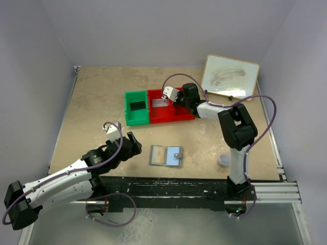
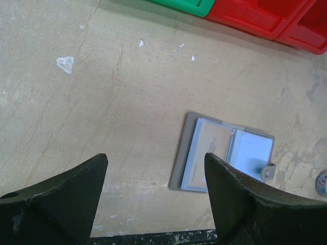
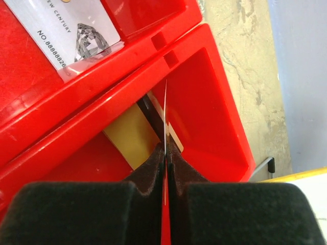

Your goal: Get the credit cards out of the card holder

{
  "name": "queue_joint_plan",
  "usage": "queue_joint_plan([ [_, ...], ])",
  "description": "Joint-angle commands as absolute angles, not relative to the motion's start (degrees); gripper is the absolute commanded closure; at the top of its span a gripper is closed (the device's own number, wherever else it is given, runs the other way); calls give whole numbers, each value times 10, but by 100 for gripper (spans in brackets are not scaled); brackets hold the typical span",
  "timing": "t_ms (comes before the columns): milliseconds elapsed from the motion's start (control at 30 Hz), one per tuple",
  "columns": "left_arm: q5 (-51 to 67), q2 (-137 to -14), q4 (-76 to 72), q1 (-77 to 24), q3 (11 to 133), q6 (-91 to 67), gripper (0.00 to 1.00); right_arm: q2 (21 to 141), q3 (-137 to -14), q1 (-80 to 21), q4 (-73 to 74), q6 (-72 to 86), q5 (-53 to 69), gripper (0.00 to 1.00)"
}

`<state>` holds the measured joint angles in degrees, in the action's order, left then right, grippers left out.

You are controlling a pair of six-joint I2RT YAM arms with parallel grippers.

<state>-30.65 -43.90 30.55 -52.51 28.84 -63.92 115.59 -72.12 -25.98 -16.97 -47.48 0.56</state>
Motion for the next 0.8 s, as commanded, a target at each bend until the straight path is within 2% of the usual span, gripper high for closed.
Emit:
queue_joint_plan([
  [0,-310,-441,294,-522,314,-636,26,1165,-743,-259,-155,-490,5,95],
  [267,-309,-446,293,-522,320,-631,26,1174,-745,-259,-120,-493,15,93],
  [500,-305,-444,292,-522,311,-635,26,1166,-746,-259,-95,-493,60,83],
  [633,-305,-438,292,-522,310,-637,26,1170,-753,-259,-86,-491,60,81],
  [767,-305,-436,294,-522,311,-637,26,1175,-761,-258,-81,-481,56,71],
])
